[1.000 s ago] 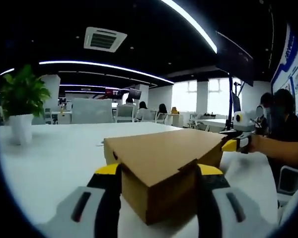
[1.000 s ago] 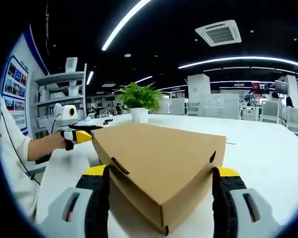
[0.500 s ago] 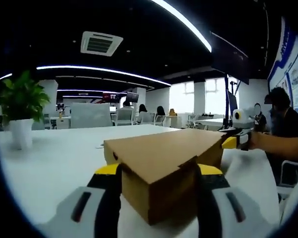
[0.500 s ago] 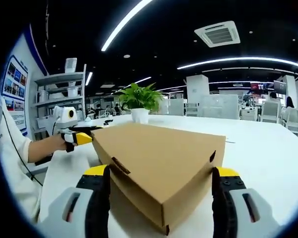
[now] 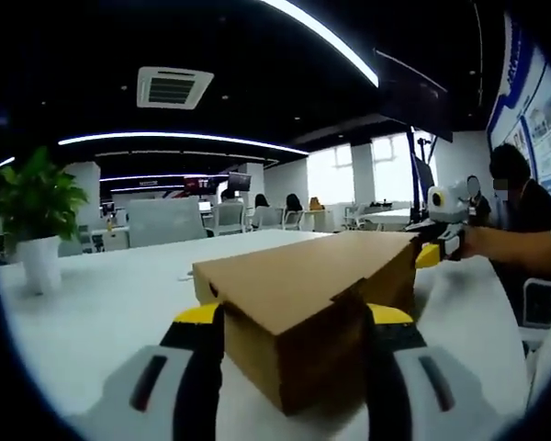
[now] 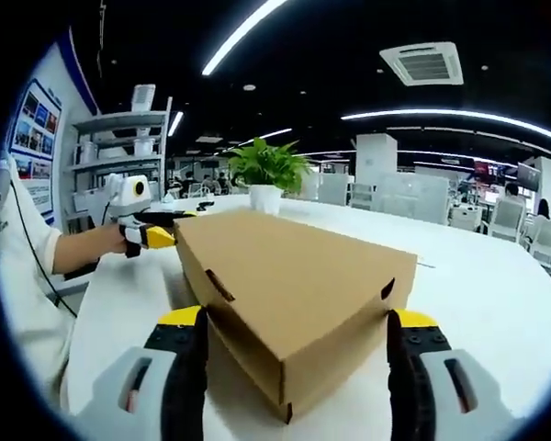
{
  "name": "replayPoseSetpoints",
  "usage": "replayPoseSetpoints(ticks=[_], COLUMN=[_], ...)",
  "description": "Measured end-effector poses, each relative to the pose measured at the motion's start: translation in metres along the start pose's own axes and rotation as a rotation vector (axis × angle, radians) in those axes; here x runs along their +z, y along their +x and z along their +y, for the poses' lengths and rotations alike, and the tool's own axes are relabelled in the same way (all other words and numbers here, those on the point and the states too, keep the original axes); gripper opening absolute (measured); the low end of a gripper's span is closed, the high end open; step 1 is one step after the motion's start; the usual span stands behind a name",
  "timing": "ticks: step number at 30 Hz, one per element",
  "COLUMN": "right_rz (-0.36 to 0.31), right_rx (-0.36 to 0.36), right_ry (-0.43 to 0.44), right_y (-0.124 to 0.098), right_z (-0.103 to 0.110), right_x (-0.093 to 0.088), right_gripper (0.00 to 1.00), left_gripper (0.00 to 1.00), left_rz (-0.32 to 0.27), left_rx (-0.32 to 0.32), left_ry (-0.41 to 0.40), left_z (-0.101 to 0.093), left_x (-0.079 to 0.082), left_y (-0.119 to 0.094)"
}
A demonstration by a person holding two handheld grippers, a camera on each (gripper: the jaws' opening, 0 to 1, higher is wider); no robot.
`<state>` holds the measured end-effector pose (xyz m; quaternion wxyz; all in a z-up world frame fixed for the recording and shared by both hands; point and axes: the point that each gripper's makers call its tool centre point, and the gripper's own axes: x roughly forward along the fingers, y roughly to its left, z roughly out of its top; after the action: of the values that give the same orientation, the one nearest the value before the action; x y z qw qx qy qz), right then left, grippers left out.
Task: Operate the shoe box by opening the lid, removing the specified soft item, and placing it in the target area until the item is outside and the box remains undamaged.
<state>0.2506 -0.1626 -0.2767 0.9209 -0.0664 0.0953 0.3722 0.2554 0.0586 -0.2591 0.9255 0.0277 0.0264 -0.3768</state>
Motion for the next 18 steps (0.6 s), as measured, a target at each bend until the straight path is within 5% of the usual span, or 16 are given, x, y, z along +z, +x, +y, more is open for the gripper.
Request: replayPoseSetpoints(ticks=[18], right_rz=[-0.012], right_rx=[-0.001], right_ry=[0.026], right_y=[-0.013], right_z=[0.012], right_x=[0.006], right_gripper=[0.72], left_gripper=[0.58], left_rz=[-0.049], left_rx=[0.04], left_ry=[-0.075], left_z=[0.004], left_x=[0.007], left_y=[-0.014])
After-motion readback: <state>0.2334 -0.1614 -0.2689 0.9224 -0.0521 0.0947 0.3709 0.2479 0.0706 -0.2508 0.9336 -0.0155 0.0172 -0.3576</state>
